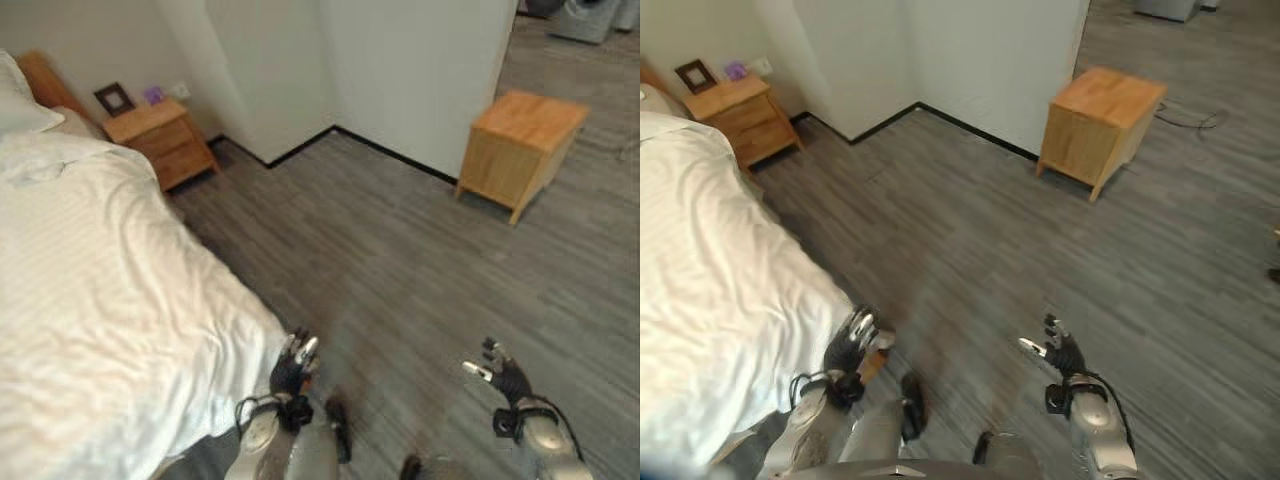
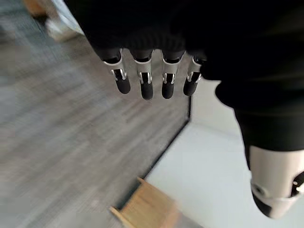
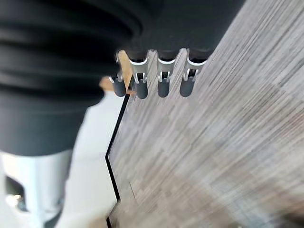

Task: Making the bed.

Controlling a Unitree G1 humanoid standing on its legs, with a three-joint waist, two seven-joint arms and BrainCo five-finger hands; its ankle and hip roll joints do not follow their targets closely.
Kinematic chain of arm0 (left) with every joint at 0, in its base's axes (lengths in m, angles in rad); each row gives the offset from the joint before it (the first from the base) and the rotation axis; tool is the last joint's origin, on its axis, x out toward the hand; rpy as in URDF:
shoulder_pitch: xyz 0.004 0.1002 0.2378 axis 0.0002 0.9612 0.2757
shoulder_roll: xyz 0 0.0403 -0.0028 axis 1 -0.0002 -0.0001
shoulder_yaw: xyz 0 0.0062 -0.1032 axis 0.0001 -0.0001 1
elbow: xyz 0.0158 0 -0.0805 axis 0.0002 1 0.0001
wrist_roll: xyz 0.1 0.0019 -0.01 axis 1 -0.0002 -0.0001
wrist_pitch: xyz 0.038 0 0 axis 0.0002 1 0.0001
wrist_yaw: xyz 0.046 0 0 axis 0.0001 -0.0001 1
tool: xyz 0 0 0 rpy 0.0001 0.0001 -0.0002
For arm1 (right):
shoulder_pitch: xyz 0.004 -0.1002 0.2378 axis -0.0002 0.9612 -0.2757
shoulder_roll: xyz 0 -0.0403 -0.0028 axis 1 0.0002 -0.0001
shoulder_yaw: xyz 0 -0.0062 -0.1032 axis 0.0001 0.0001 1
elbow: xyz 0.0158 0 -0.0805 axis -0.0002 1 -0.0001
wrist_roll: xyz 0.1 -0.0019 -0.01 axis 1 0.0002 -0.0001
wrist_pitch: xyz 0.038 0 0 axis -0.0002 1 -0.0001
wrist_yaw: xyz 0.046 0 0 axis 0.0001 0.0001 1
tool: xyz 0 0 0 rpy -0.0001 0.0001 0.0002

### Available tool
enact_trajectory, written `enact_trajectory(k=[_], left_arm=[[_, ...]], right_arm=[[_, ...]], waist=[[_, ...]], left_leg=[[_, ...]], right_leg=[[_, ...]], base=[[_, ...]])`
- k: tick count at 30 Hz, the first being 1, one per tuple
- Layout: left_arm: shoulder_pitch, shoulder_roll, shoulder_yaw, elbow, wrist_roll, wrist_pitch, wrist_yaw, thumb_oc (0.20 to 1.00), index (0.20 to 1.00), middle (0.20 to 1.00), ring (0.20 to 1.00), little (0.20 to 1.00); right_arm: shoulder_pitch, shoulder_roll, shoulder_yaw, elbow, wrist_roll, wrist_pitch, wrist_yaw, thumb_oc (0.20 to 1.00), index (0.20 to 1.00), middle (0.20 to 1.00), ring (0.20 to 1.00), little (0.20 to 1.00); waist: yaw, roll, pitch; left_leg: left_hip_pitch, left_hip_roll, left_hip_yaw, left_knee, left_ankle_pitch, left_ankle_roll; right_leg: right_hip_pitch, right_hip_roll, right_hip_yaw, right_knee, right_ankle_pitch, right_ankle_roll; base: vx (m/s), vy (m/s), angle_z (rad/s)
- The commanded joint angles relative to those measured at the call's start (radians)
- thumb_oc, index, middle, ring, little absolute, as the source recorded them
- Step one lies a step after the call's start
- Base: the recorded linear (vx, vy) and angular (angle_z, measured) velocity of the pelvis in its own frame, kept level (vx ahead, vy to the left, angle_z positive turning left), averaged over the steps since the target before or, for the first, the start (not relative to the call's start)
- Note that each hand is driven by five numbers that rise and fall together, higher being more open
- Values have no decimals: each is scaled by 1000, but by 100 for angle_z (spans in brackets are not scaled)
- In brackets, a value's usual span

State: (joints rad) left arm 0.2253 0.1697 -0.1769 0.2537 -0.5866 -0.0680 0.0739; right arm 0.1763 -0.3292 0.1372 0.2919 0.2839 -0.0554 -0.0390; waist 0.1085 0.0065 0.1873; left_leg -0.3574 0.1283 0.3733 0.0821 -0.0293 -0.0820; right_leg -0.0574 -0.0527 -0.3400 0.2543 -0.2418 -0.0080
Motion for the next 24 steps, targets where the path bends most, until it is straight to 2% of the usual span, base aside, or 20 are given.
enact_trajectory(k=[1,2,3,4,6,7,8,10,11,12,14,15,16,17,19,20,21,22,23,24], left_arm=[[-65,36,6,-129,8,-36,7,1000,1000,1000,1000,1000],[-64,37,6,-130,10,-35,9,1000,1000,1000,1000,1000],[-63,52,12,-152,21,-33,9,1000,1000,1000,1000,1000],[-64,61,11,-162,26,-32,20,1000,1000,1000,1000,1000],[-72,73,10,-160,29,-33,22,1000,1000,1000,1000,1000],[-90,91,1,-157,33,-28,32,1000,1000,1000,1000,1000],[-95,102,5,-157,35,-29,39,1000,1000,1000,1000,1000],[-97,127,10,-169,54,-27,48,1000,1000,1000,1000,1000],[-101,134,10,-173,56,-29,56,1000,1000,1000,1000,1000],[-114,136,12,-169,56,-28,64,1000,1000,1000,1000,1000],[-136,142,8,-167,70,-33,72,1000,1000,1000,1000,1000],[-138,141,8,-166,71,-34,72,1000,1000,1000,1000,1000],[-148,144,16,-177,81,-45,73,1000,1000,1000,1000,1000],[-149,140,15,-177,92,-48,75,1000,1000,1000,1000,1000],[-168,126,30,-170,97,-65,85,1000,1000,1000,1000,1000],[-169,125,30,-170,97,-65,84,1000,1000,1000,1000,1000],[-193,115,50,-164,99,-80,93,1000,1000,1000,1000,1000],[-190,116,61,-165,117,-82,101,1000,1000,1000,1000,1000],[-190,116,62,-165,117,-82,101,1000,1000,1000,1000,1000],[-166,113,57,-186,131,-90,75,1000,1000,1000,1000,1000]], right_arm=[[-71,-3,-46,-108,-4,-52,-13,1000,1000,1000,1000,1000],[-69,-2,-46,-111,-4,-50,-14,1000,1000,1000,1000,1000],[-75,-6,-42,-137,-16,-47,-4,1000,1000,1000,1000,1000],[-66,3,-30,-153,-28,-44,0,1000,1000,1000,1000,1000],[-58,13,-31,-159,-30,-46,6,1000,1000,1000,1000,1000],[-64,15,-18,-152,-54,-48,4,1000,1000,1000,1000,1000],[-73,17,-14,-149,-71,-42,1,1000,1000,1000,1000,1000],[-89,20,-2,-146,-90,-43,0,1000,1000,1000,1000,1000],[-97,25,3,-147,-92,-43,-5,1000,1000,1000,1000,1000],[-103,27,6,-150,-93,-43,-10,1000,1000,1000,1000,1000],[-106,28,7,-166,-94,-48,-14,1000,1000,1000,1000,1000],[-107,27,7,-166,-94,-47,-14,1000,1000,1000,1000,1000],[-104,18,3,-179,-99,-49,-16,1000,1000,1000,1000,1000],[-102,15,5,-182,-100,-51,-15,1000,1000,1000,1000,1000],[-104,10,-5,-175,-93,-52,-21,1000,1000,1000,1000,1000],[-105,10,-5,-174,-93,-52,-21,1000,1000,1000,1000,1000],[-103,5,-11,-171,-98,-50,-23,1000,1000,1000,1000,1000],[-98,-3,-11,-162,-113,-48,-25,1000,1000,1000,1000,1000],[-98,-3,-11,-162,-113,-48,-25,1000,1000,1000,1000,1000],[-68,-6,-6,-173,-124,-42,-6,1000,1000,1000,1000,1000]], waist=[[-15,-17,23],[-12,-20,24],[-22,-18,-6],[-12,-35,-14],[-6,-53,-20],[6,-90,-15],[8,-105,-7],[9,-112,3],[6,-103,8],[-5,-95,17],[-44,-70,44],[-48,-69,43],[-80,-50,65],[-93,-47,70],[-118,-46,80],[-119,-44,82],[-129,-41,84],[-132,-38,85],[-133,-40,85],[-129,-55,76]], left_leg=[[89,73,142,-166,153,-26],[93,72,146,-164,148,-28],[129,106,207,-167,175,-17],[132,96,197,-162,217,-14],[142,80,196,-157,223,-3],[162,48,204,-142,204,27],[178,21,203,-128,168,52],[231,-23,195,-139,111,92],[264,-38,169,-156,90,102],[282,-48,136,-162,67,105],[328,-45,75,-169,36,97],[326,-45,71,-169,34,96],[361,-46,27,-169,5,84],[387,-52,1,-169,-11,77],[420,-55,-54,-169,-25,58],[422,-54,-55,-169,-26,58],[452,-46,-123,-169,-55,39],[489,-34,-147,-169,-77,33],[487,-35,-148,-169,-75,33],[515,-33,-196,-71,-137,34]], right_leg=[[328,-23,-31,-340,56,132],[330,-26,-27,-339,54,134],[362,-15,-35,-324,38,153],[372,-29,-21,-281,44,160],[371,-52,-21,-225,52,176],[352,-110,-34,-92,155,220],[324,-161,-36,0,240,246],[245,-243,-52,165,388,266],[186,-265,-47,217,391,260],[124,-265,-43,245,337,248],[-4,-213,-15,219,236,218],[-5,-213,-19,223,231,217],[-64,-175,-5,103,179,200],[-90,-148,18,-12,184,194],[-142,-106,120,-254,270,191],[-136,-105,118,-261,273,191],[-205,-109,210,-333,324,221],[-225,-112,239,-313,332,233],[-227,-113,239,-313,333,233],[-192,-116,256,-247,327,208]], base=[[432,126,-71],[645,156,-11],[729,123,28],[722,123,35],[521,84,12],[726,188,8],[720,258,16],[530,235,21],[555,162,30],[526,100,65],[403,24,142],[438,-62,143],[459,-121,104],[598,-209,107],[426,-201,128],[556,-257,166],[573,-289,166],[564,-292,172],[566,-345,198],[527,-397,175]])
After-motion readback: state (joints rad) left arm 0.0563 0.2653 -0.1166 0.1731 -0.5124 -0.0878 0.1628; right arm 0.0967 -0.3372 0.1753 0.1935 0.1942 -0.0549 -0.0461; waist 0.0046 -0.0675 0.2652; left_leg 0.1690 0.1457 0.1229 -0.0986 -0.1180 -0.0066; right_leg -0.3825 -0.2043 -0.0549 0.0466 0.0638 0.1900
